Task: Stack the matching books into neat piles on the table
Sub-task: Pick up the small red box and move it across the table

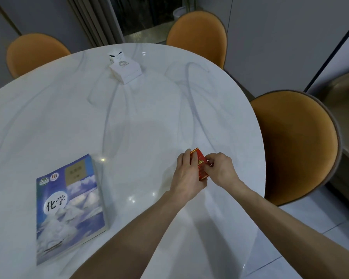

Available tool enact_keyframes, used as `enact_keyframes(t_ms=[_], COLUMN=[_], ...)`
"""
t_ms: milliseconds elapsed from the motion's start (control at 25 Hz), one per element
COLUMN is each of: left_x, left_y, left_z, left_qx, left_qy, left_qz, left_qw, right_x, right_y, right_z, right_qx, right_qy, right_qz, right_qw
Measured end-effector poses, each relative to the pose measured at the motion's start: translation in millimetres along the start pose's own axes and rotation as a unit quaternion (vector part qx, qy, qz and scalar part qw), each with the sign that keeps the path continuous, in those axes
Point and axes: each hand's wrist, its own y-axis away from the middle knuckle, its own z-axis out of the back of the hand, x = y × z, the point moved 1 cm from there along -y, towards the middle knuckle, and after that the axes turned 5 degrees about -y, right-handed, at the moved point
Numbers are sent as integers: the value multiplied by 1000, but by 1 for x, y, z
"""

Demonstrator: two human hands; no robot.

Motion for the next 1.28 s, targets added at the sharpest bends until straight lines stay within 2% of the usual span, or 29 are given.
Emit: enact_keyframes(t_ms=[280,480,1080,1200,1280], left_x=[-12,-8,-8,-9,-8], left_y=[-59,-82,-103,-101,-99], left_z=[-33,-51,-70,-58,-43], left_qx=[66,101,122,135,108], left_qy=[-9,-30,-69,-38,-3], left_qz=[-19,-26,-31,-22,-7], left_qw=[998,994,990,990,994], right_x=[-35,-49,-63,-60,-53], right_y=[-49,-68,-97,-97,-91], right_z=[10,3,-1,3,5], right_qx=[-3,-4,10,18,12], right_qy=[-24,-40,11,35,79], right_qz=[-59,-60,-81,-86,-64], right_qw=[998,997,997,996,995])
